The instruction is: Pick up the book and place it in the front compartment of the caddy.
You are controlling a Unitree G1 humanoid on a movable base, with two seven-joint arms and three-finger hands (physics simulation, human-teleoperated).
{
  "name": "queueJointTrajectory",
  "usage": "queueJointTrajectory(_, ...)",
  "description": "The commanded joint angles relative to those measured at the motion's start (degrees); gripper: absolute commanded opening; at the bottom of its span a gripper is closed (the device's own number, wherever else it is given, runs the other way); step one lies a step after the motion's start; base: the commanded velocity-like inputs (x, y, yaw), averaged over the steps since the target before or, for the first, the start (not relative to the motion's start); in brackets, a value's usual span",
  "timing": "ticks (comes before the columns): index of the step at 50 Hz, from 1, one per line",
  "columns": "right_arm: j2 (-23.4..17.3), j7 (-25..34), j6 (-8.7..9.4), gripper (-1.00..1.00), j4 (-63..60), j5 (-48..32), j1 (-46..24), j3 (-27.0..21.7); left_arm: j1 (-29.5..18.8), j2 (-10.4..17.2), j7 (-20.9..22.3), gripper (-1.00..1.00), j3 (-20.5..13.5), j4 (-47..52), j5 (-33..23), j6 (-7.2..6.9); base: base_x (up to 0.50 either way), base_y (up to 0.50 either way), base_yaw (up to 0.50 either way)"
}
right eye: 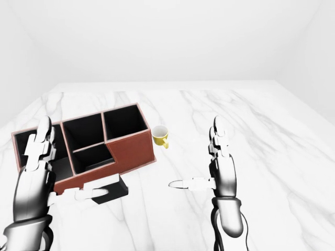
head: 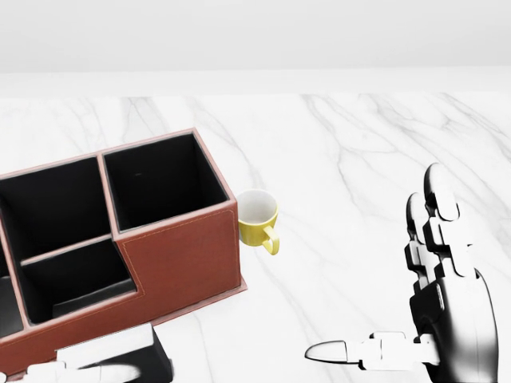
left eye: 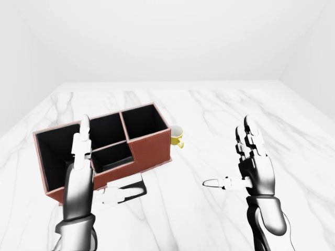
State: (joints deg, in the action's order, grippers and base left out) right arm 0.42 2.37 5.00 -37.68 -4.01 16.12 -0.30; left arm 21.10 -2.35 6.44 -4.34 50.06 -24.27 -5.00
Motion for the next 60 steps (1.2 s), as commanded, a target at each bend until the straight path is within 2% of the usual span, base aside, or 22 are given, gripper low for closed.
queueJointTrajectory(1,0.0,0.1,0.0,1.0,-0.1,0.3,0.2,0.0,2.3,0.7,-1.9,1.0,4.2,1.7,-17.3,0.0,0.0,0.0,0.0)
queueJointTrajectory(3,0.0,0.1,0.0,1.0,-0.4,0.4,0.4,-0.1,3.3,1.1,-2.6,1.0,6.2,1.5,-21.9,0.0,0.0,0.0,0.0)
queueJointTrajectory(5,0.0,0.1,0.0,1.0,-0.5,0.4,0.4,-0.1,3.7,1.2,-3.0,1.0,7.0,1.4,-23.9,0.0,0.0,0.0,0.0)
queueJointTrajectory(6,0.0,0.1,0.0,1.0,-0.5,0.4,0.5,-0.1,4.0,1.5,-2.4,1.0,8.1,1.1,-26.0,0.0,0.0,0.0,0.0)
queueJointTrajectory(7,0.0,0.2,0.0,1.0,-0.5,0.5,0.7,-0.1,4.5,1.8,-3.7,1.0,9.8,0.6,-29.2,0.0,0.0,0.0,0.0)
queueJointTrajectory(11,0.1,0.3,0.0,1.0,-0.5,0.8,1.3,-0.3,4.0,2.2,-5.5,1.0,11.6,-0.6,-34.7,0.0,0.0,0.0,0.0)
queueJointTrajectory(23,0.3,0.5,0.0,1.0,-0.4,1.2,1.9,-0.6,4.5,4.1,-8.5,1.0,15.2,-3.1,-45.6,0.0,0.0,0.0,0.0)
queueJointTrajectory(39,0.3,0.3,0.0,1.0,0.3,1.4,1.4,-0.7,4.6,4.8,-8.3,1.0,14.9,-6.6,-50.5,0.0,0.0,0.0,0.0)
queueJointTrajectory(47,0.3,0.4,0.0,1.0,0.0,1.6,1.9,-0.8,7.4,5.2,-10.0,1.0,13.9,-8.4,-49.5,0.0,0.0,0.0,0.0)
queueJointTrajectory(49,0.3,0.5,0.0,1.0,0.1,1.6,1.8,-0.9,7.7,5.5,-9.6,1.0,14.0,-9.1,-47.0,0.0,0.0,0.0,0.0)
queueJointTrajectory(56,0.3,0.3,0.0,1.0,0.5,1.5,1.2,-0.5,7.6,6.7,-11.6,1.0,18.1,-15.2,-50.7,0.0,0.0,0.0,0.0)
queueJointTrajectory(60,0.2,0.4,0.0,1.0,0.4,1.6,1.4,-0.6,7.3,7.4,-12.4,1.0,18.0,-17.4,-50.3,0.0,0.0,0.0,0.0)
